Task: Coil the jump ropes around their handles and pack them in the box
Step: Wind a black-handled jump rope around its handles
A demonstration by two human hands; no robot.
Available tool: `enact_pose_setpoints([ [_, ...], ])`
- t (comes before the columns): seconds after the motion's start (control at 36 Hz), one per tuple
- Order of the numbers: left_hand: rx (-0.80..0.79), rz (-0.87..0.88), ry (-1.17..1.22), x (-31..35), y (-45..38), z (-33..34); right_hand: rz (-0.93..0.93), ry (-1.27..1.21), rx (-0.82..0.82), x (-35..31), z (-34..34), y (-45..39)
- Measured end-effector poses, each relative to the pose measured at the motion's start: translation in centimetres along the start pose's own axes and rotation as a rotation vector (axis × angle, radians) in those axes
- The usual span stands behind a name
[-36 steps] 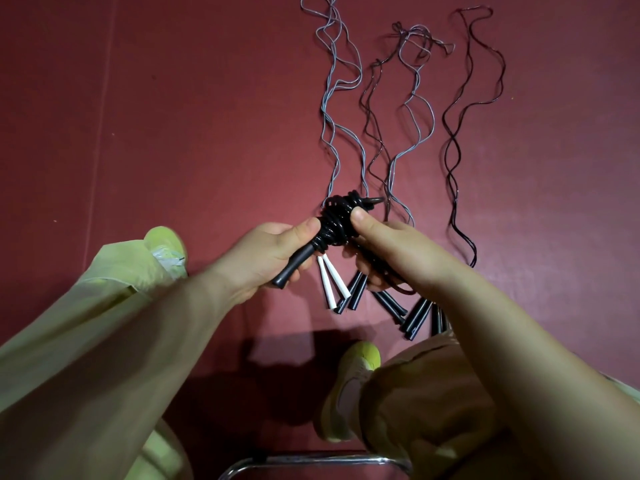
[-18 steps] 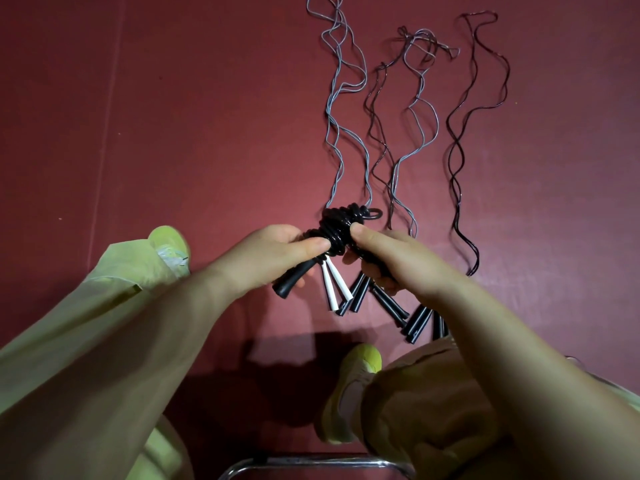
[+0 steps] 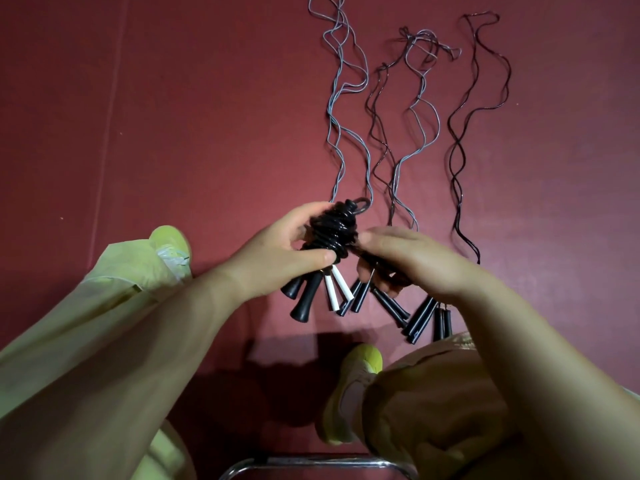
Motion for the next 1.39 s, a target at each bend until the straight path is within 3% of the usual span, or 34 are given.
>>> enact_pose_setpoints([
  [0.06,0.029,0.009,0.046,0.1,-0.1,-0.3,0.029,-0.042,0.016,-0.1,-0.5,0.1],
  [0.19,0.074,0.015,0.161,-0.1,-0.3,-0.9,0.089,-0.035,0.261,0.9,-2.0,0.0],
  [0.33,0.058,-0.065,0.09,-1.1,-0.7,-0.8,-0.121,0.029,0.425,0.5,-2.1,-0.2],
  [0.47,0.066,-0.133,0.079,-1.5,-1.0,-0.7,-0.354,0.097,0.376,-0.6,-0.8,-0.1],
  [0.61,0.049,-0.194,0.064,-1.2,-0.9,-0.5,-0.438,0.152,0.25,-0.3,0.4,-0.1],
  [0.78,0.037,-0.249,0.155,-0.8,-0.5,0.0,-0.51,0.189,0.265,-0.6,0.5,0.0],
  [0.92,-0.005,-0.27,0.204,-0.5,0.0,0.5,-0.458,0.023,0.334,-0.5,0.8,-0.5],
  [1.06,-0.029,-0.285,0.403,-0.3,0.1,0.9,-0.46,-0.162,0.412,-0.8,1.0,-0.7],
  [1.22,0.167,-0.249,0.103,-0.1,-0.1,1.1,-0.331,-0.154,0.498,0.3,1.2,-1.0],
  [1.39,0.179,-0.211,0.033,-0.9,-0.7,1.1,-0.271,-0.173,0.528,1.0,0.9,-1.3],
])
Point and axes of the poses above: each hand's wrist, its own y-axis away from the middle knuckle, its own z-axis out of the palm, x = y × z, the point moved 2 cm from there along -y, towards the middle knuckle, and after that the axes turned 9 degrees about -z, right-handed, at the moved point
